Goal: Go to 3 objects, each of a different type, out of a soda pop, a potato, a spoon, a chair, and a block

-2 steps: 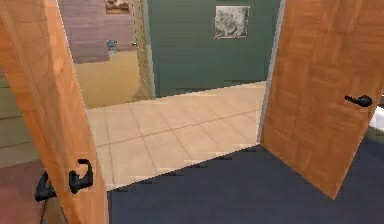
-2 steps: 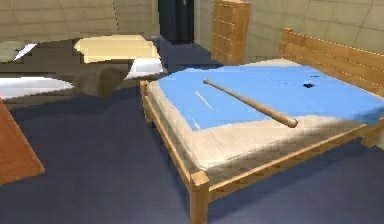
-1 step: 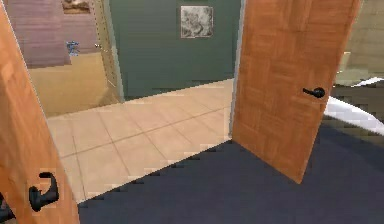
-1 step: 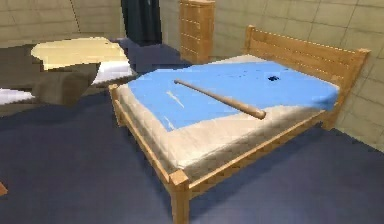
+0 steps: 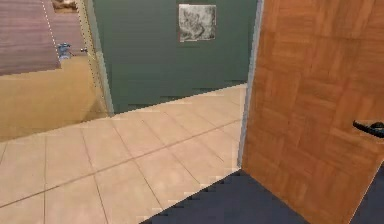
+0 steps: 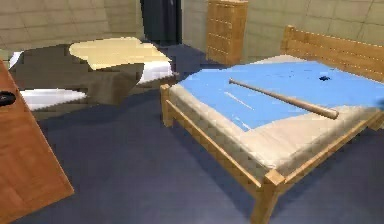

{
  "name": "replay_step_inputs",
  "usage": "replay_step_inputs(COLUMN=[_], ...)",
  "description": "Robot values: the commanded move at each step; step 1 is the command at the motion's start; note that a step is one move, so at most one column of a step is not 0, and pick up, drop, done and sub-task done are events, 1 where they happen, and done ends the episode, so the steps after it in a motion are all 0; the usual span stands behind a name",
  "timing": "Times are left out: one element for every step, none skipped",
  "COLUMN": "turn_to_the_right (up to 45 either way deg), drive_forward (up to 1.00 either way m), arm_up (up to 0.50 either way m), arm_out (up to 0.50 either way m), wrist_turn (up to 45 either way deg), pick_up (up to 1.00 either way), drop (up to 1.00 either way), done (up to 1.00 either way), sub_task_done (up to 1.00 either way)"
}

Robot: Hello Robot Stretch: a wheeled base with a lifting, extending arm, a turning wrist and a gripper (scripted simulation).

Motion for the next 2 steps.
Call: replay_step_inputs(turn_to_the_right=[-24.0, 0.0], drive_forward=[0.0, 1.0], arm_up=[0.0, 0.0], arm_out=[0.0, 0.0], wrist_turn=[0.0, 0.0], pick_up=[0.0, 0.0], drop=[0.0, 0.0], done=[0.0, 0.0], sub_task_done=[0.0, 0.0])
